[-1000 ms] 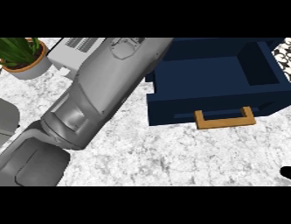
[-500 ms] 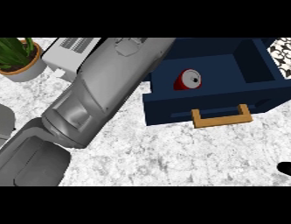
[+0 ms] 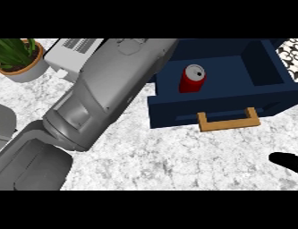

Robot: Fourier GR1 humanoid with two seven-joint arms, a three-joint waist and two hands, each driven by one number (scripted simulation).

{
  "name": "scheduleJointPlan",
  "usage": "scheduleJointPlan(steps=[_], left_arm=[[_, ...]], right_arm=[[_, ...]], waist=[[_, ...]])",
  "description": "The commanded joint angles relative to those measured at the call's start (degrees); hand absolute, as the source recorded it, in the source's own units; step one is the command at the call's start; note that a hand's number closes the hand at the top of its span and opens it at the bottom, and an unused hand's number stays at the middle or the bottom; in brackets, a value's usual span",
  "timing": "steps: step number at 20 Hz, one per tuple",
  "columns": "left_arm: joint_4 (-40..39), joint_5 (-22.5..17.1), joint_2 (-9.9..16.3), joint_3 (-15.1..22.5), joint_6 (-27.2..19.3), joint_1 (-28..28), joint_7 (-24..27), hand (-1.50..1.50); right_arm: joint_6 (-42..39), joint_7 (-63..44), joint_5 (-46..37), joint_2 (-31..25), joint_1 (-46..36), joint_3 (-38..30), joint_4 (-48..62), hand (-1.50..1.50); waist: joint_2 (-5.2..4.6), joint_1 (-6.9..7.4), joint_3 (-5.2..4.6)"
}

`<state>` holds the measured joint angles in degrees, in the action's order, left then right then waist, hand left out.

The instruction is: Pick up the can, place it into the drawer and close the drawer

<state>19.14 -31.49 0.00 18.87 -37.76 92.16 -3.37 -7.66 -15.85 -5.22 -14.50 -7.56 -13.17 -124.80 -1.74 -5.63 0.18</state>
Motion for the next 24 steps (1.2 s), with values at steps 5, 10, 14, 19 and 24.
scheduleJointPlan(steps=[5,10,14,19,24], left_arm=[[-0.2,-4.0,0.0,-2.4,0.1,0.9,3.7,-1.50],[-0.7,-3.9,0.0,-1.6,-0.2,1.7,3.9,-1.50],[-2.4,-2.8,0.0,-0.8,0.5,1.1,4.7,-1.50],[-3.6,-1.8,0.6,-1.7,1.4,3.3,3.8,-1.50],[-1.8,-2.1,1.9,-3.1,2.9,3.1,1.2,-1.50]], right_arm=[[0.8,4.3,-16.4,-3.5,-3.6,7.5,5.8,-1.50],[2.0,8.4,-25.3,-5.6,-8.0,12.0,14.1,-1.50],[6.6,10.5,-33.6,-2.9,-10.8,17.5,22.8,-1.50],[10.1,13.3,-40.9,-2.8,-14.6,20.2,34.5,-1.50],[15.3,14.8,-47.0,0.0,-20.7,22.1,45.2,-1.50]], waist=[[-0.05,1.53,-0.06],[0.35,3.41,-0.07],[0.42,4.27,-0.07],[0.60,5.36,-0.09],[1.21,6.20,-0.13]])
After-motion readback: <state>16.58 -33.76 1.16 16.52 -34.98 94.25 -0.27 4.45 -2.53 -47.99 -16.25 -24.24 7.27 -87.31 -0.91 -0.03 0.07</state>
